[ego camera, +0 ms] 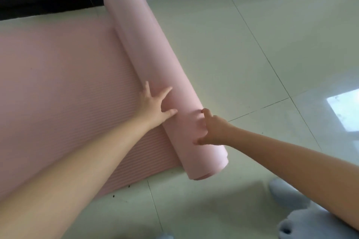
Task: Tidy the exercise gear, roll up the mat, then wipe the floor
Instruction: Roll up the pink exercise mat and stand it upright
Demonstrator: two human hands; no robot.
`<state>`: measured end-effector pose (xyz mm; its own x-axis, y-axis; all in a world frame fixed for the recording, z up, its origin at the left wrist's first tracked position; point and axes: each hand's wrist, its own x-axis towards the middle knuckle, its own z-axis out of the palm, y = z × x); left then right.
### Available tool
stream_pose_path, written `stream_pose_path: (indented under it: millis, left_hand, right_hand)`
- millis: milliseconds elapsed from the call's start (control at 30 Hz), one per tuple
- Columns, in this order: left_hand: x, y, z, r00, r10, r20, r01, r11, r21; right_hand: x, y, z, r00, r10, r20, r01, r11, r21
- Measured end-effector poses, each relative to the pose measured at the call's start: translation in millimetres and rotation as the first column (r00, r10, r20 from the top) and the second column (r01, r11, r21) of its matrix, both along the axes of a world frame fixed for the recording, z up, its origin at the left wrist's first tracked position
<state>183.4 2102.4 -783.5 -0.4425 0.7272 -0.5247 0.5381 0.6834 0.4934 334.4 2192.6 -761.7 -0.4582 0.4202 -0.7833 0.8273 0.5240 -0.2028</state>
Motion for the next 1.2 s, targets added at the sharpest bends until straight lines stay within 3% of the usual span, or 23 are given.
stream_pose_path:
  millis: [100, 200, 333, 400, 467, 533, 700, 800, 900, 967, 1033, 1067, 1100, 1133, 1200]
  left_hand:
    - [9, -7, 2, 0.954, 0.225, 0.199, -0.233, 0.972, 0.019]
    - [21, -7, 0, 0.858, 0.344, 0.382, -0.379, 0.925, 0.02]
    - [29, -5, -12, 0.79, 0.438, 0.429, -0.506, 0.861, 0.052]
    - [31, -5, -19, 0.779, 0.455, 0.431, -0.542, 0.834, 0.099]
    - [31, -5, -26, 0.766, 0.469, 0.44, -0.577, 0.802, 0.151]
    - [28, -5, -31, 0.743, 0.467, 0.48, -0.611, 0.766, 0.201]
    - [19, -11, -38, 0.741, 0.442, 0.505, -0.617, 0.744, 0.255]
    - [17, -16, -44, 0.732, 0.431, 0.528, -0.624, 0.735, 0.266]
    - [16, -24, -45, 0.73, 0.455, 0.51, -0.628, 0.741, 0.237]
    - [15, -30, -39, 0.788, 0.471, 0.396, -0.576, 0.791, 0.207]
    - [13, -32, -24, 0.912, 0.403, 0.07, -0.409, 0.9, 0.151]
    - [12, -33, -17, 0.954, 0.274, -0.119, -0.26, 0.958, 0.121]
    - [13, -31, -7, 0.944, 0.097, -0.316, -0.068, 0.993, 0.1]
    - [11, -29, -5, 0.861, -0.075, -0.502, 0.141, 0.986, 0.094]
    - [15, -21, 4, 0.577, -0.362, -0.732, 0.48, 0.875, -0.054]
  right_hand:
    - [-1, -1, 7, 0.998, 0.057, 0.026, -0.057, 0.998, -0.013]
    - [7, 1, 15, 0.969, 0.241, 0.052, -0.238, 0.97, -0.046]
    - [44, -10, 9, 0.83, 0.547, 0.109, -0.553, 0.833, 0.025]
    - [61, -19, -5, 0.79, 0.609, 0.07, -0.609, 0.764, 0.213]
    - [70, -25, -28, 0.834, 0.546, -0.077, -0.49, 0.798, 0.35]
    - [69, -30, -43, 0.86, 0.478, -0.179, -0.4, 0.849, 0.344]
    - [58, -51, -57, 0.848, 0.449, -0.283, -0.262, 0.818, 0.513]
    - [56, -61, -67, 0.852, 0.389, -0.352, -0.149, 0.823, 0.548]
    - [57, -68, -74, 0.87, 0.375, -0.319, -0.17, 0.837, 0.52]
    - [57, -67, -67, 0.866, 0.427, -0.259, -0.267, 0.834, 0.484]
    - [56, -57, -51, 0.838, 0.476, -0.267, -0.337, 0.837, 0.432]
    - [55, -49, -40, 0.857, 0.385, -0.342, -0.282, 0.906, 0.315]
    - [52, -41, -29, 0.894, 0.156, -0.419, -0.112, 0.985, 0.128]
    - [50, -35, -25, 0.872, -0.078, -0.483, 0.098, 0.995, 0.016]
    - [46, -24, -28, 0.792, -0.431, -0.432, 0.436, 0.895, -0.093]
